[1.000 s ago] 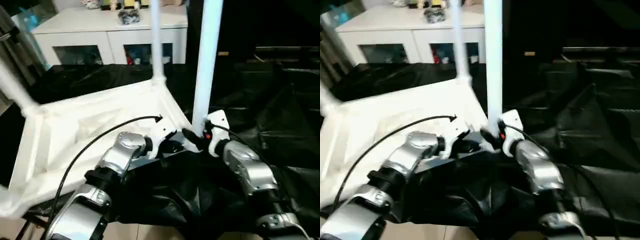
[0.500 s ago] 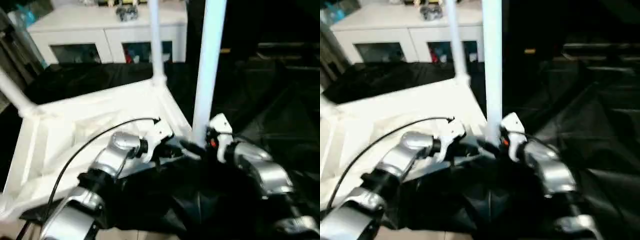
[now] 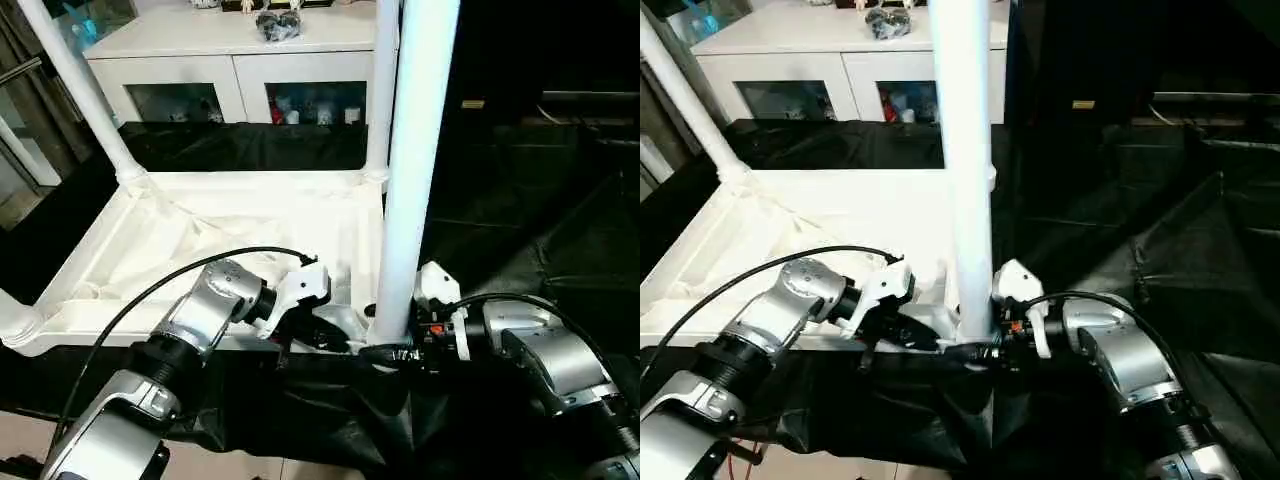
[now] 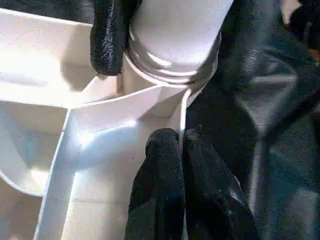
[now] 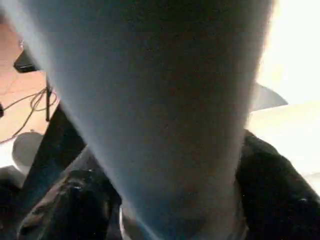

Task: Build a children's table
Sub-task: Rotate leg to tighten

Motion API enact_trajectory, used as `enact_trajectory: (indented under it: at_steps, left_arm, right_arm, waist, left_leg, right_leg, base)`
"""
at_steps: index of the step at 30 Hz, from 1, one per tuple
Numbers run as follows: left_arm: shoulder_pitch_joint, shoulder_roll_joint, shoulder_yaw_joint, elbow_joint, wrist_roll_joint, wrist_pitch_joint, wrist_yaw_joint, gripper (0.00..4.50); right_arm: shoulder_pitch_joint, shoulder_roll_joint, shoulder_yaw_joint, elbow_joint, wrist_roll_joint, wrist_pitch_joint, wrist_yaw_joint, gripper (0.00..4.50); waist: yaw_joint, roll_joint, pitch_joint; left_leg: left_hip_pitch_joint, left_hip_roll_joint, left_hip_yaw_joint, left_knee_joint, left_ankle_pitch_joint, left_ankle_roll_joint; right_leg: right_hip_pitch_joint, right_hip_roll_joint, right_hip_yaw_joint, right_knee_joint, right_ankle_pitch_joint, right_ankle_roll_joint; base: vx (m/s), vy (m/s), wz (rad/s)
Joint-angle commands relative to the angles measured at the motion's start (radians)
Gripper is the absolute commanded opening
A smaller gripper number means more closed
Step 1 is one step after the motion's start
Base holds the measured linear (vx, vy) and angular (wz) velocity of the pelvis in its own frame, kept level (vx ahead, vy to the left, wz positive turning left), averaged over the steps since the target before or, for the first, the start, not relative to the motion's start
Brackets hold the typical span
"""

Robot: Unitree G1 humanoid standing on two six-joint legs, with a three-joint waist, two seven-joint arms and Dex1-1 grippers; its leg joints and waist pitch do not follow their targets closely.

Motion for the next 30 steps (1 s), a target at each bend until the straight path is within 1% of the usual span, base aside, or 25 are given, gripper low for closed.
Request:
enact_trajectory:
  at_steps: [1,2,4,5,6,7,8,13,15,16,17,18,19,20,21,22,23,24,25,26,27,29,30]
  left_arm:
    - [-0.014,-0.003,-0.022,-0.023,-0.011,0.013,-0.03,0.0]
    - [-0.012,-0.002,-0.02,-0.025,-0.011,0.014,-0.029,0.0]
    - [-0.01,-0.002,-0.019,-0.027,-0.012,0.014,-0.028,0.0]
    - [-0.009,-0.001,-0.018,-0.029,-0.014,0.015,-0.03,0.0]
    - [-0.007,-0.001,-0.018,-0.031,-0.015,0.016,-0.029,0.0]
    - [-0.005,-0.001,-0.017,-0.032,-0.016,0.017,-0.029,0.0]
    - [-0.003,-0.001,-0.016,-0.034,-0.019,0.02,-0.028,0.0]
    - [0.003,-0.016,0.001,-0.035,-0.026,0.028,0.004,0.0]
    - [0.001,-0.039,0.025,-0.022,-0.027,0.03,0.065,0.0]
    - [0.001,-0.039,0.025,-0.022,-0.027,0.03,0.065,0.0]
    - [-0.023,-0.099,0.074,0.039,-0.014,0.006,0.232,0.0]
    - [-0.034,-0.121,0.092,0.064,-0.008,-0.004,0.295,0.0]
    - [-0.036,-0.124,0.094,0.067,-0.007,-0.006,0.303,0.0]
    - [-0.049,-0.151,0.108,0.096,0.004,-0.013,0.381,0.0]
    - [-0.057,-0.17,0.117,0.113,0.012,-0.008,0.435,0.0]
    - [-0.066,-0.193,0.128,0.128,0.018,0.013,0.497,0.0]
    - [-0.068,-0.204,0.135,0.131,0.017,0.02,0.519,0.0]
    - [-0.069,-0.213,0.14,0.133,0.016,0.025,0.538,0.0]
    - [-0.069,-0.213,0.14,0.133,0.016,0.025,0.538,0.0]
    - [-0.068,-0.229,0.142,0.129,0.016,0.038,0.56,0.0]
    - [-0.068,-0.242,0.144,0.129,0.017,0.044,0.576,0.0]
    - [-0.061,-0.269,0.138,0.126,0.026,0.045,0.588,0.0]
    - [-0.059,-0.277,0.133,0.13,0.031,0.038,0.589,0.0]
  right_arm:
    - [0.009,0.005,0.038,-0.035,0.013,0.021,0.025,3.03]
    - [0.011,0.005,0.039,-0.039,0.016,0.025,0.028,2.92]
    - [0.013,0.006,0.04,-0.043,0.017,0.028,0.03,2.74]
    - [0.015,0.006,0.042,-0.046,0.02,0.032,0.032,2.74]
    - [0.018,0.008,0.042,-0.049,0.021,0.036,0.03,2.67]
    - [0.019,0.01,0.043,-0.052,0.023,0.039,0.028,2.67]
    - [0.022,0.014,0.043,-0.054,0.025,0.045,0.023,2.62]
    - [0.034,0.049,0.03,-0.043,0.02,0.044,-0.043,2.6]
    - [0.035,0.092,0.009,-0.008,-0.003,0.014,-0.131,2.59]
    - [0.035,0.092,0.009,-0.008,-0.003,0.014,-0.131,2.59]
    - [0.005,0.175,-0.035,0.107,-0.065,-0.028,-0.346,2.59]
    - [-0.009,0.2,-0.05,0.149,-0.084,-0.036,-0.417,2.59]
    - [-0.011,0.203,-0.052,0.153,-0.086,-0.037,-0.425,2.59]
    - [-0.024,0.236,-0.069,0.198,-0.097,-0.038,-0.5,2.59]
    - [-0.032,0.261,-0.081,0.225,-0.102,-0.033,-0.549,2.58]
    - [-0.039,0.292,-0.091,0.25,-0.105,-0.028,-0.603,2.58]
    - [-0.04,0.303,-0.092,0.253,-0.104,-0.027,-0.615,2.58]
    - [-0.04,0.312,-0.092,0.254,-0.104,-0.026,-0.624,2.57]
    - [-0.04,0.312,-0.092,0.254,-0.104,-0.026,-0.624,2.57]
    - [-0.045,0.333,-0.093,0.261,-0.103,-0.022,-0.645,2.57]
    - [-0.049,0.35,-0.097,0.272,-0.106,-0.024,-0.662,2.57]
    - [-0.068,0.385,-0.096,0.31,-0.128,-0.05,-0.702,2.57]
    - [-0.076,0.394,-0.096,0.326,-0.131,-0.072,-0.704,3.13]
  waist:
    - [-0.003,-0.018,-0.051]
    - [-0.001,-0.015,-0.053]
    - [0.001,-0.016,-0.054]
    - [0.002,-0.016,-0.055]
    - [0.003,-0.018,-0.056]
    - [0.004,-0.019,-0.055]
    - [0.004,-0.017,-0.054]
    - [0.003,-0.017,-0.053]
    - [0.002,-0.018,-0.05]
    - [-0.002,-0.017,-0.049]
    - [-0.004,-0.012,-0.049]
    - [-0.02,-0.021,-0.044]
    - [-0.024,-0.02,-0.044]
    - [-0.031,-0.019,-0.041]
    - [-0.035,-0.018,-0.042]
    - [-0.04,-0.019,-0.042]
    - [-0.043,-0.02,-0.043]
    - [-0.047,-0.02,-0.043]
    - [-0.046,-0.02,-0.044]
    - [-0.045,-0.016,-0.044]
    - [-0.046,-0.017,-0.045]
    - [-0.047,-0.014,-0.044]
    - [-0.049,-0.016,-0.044]
  left_leg:
    - [0.008,0.003,0.012,-0.062,-0.262,0.055]
    - [0.007,0.003,0.011,-0.06,-0.237,0.061]
    - [0.006,0.002,0.011,-0.057,-0.216,0.067]
    - [0.007,0.002,0.011,-0.057,-0.211,0.07]
    - [0.006,0.002,0.012,-0.056,-0.201,0.075]
    - [0.005,0.002,0.012,-0.055,-0.201,0.077]
    - [0.006,0.001,0.012,-0.056,-0.207,0.076]
    - [0.006,0.002,0.012,-0.059,-0.224,0.063]
    - [0.007,0.001,0.012,-0.062,-0.248,0.052]
    - [0.007,0.0,0.011,-0.064,-0.263,0.042]
    - [0.007,-0.001,0.011,-0.064,-0.27,0.035]
    - [0.005,-0.008,0.008,-0.068,-0.307,0.008]
    - [0.004,-0.01,0.006,-0.069,-0.312,0.001]
    - [0.008,-0.01,0.005,-0.07,-0.335,-0.005]
    - [0.008,-0.01,0.004,-0.07,-0.34,-0.007]
    - [0.009,-0.011,0.004,-0.07,-0.352,-0.001]
    - [0.008,-0.011,0.004,-0.07,-0.351,0.002]
    - [0.004,-0.011,0.003,-0.071,-0.352,0.016]
    - [0.005,-0.011,0.004,-0.069,-0.35,0.02]
    - [0.005,-0.01,0.004,-0.069,-0.348,0.023]
    - [0.004,-0.01,0.005,-0.069,-0.341,0.026]
    - [0.002,-0.011,0.005,-0.07,-0.337,0.026]
    - [0.002,-0.012,0.004,-0.07,-0.34,0.027]
  right_leg:
    - [0.047,-0.014,0.001,-0.06,-0.169,-0.256]
    - [0.049,-0.015,0.0,-0.057,-0.139,-0.261]
    - [0.05,-0.014,0.0,-0.054,-0.109,-0.265]
    - [0.05,-0.014,0.0,-0.053,-0.101,-0.267]
    - [0.05,-0.014,0.0,-0.052,-0.09,-0.27]
    - [0.05,-0.015,0.0,-0.052,-0.095,-0.269]
    - [0.049,-0.015,-0.001,-0.053,-0.11,-0.267]
    - [0.048,-0.015,0.0,-0.057,-0.15,-0.256]
    - [0.045,-0.015,0.001,-0.061,-0.189,-0.246]
    - [0.043,-0.016,0.001,-0.063,-0.218,-0.239]
    - [0.042,-0.016,0.001,-0.064,-0.232,-0.234]
    - [0.041,-0.017,-0.004,-0.071,-0.311,-0.212]
    - [0.043,-0.016,-0.005,-0.073,-0.347,-0.196]
    - [0.037,-0.017,-0.005,-0.08,-0.403,-0.172]
    - [0.036,-0.016,-0.005,-0.081,-0.413,-0.166]
    - [0.035,-0.015,-0.004,-0.085,-0.42,-0.161]
    - [0.035,-0.015,-0.004,-0.086,-0.415,-0.16]
    - [0.037,-0.014,-0.005,-0.088,-0.411,-0.155]
    - [0.036,-0.014,-0.004,-0.088,-0.404,-0.156]
    - [0.035,-0.014,-0.004,-0.088,-0.396,-0.158]
    - [0.033,-0.013,-0.003,-0.087,-0.376,-0.165]
    - [0.034,-0.013,-0.005,-0.086,-0.371,-0.167]
    - [0.036,-0.013,-0.006,-0.087,-0.38,-0.165]
  base:
    - [0.0,0.0,0.0]
    - [0.0,0.0,0.0]
    - [0.0,0.0,0.0]
    - [0.0,0.0,0.0]
    - [0.0,0.0,0.0]
    - [0.0,0.0,0.0]
    - [0.0,0.0,0.0]
    - [0.0,0.0,0.0]
    - [0.0,0.0,0.0]
    - [0.0,0.0,0.0]
    - [0.0,0.0,0.0]
    - [0.0,0.0,0.0]
    - [0.0,0.0,0.0]
    - [0.0,0.0,0.0]
    - [0.0,0.0,0.0]
    - [0.0,0.0,0.0]
    - [0.0,0.0,0.0]
    - [0.0,0.0,0.0]
    - [0.0,0.0,0.0]
    - [0.0,0.0,0.0]
    - [0.0,0.0,0.0]
    - [0.0,0.0,0.0]
    - [0.0,0.0,0.0]
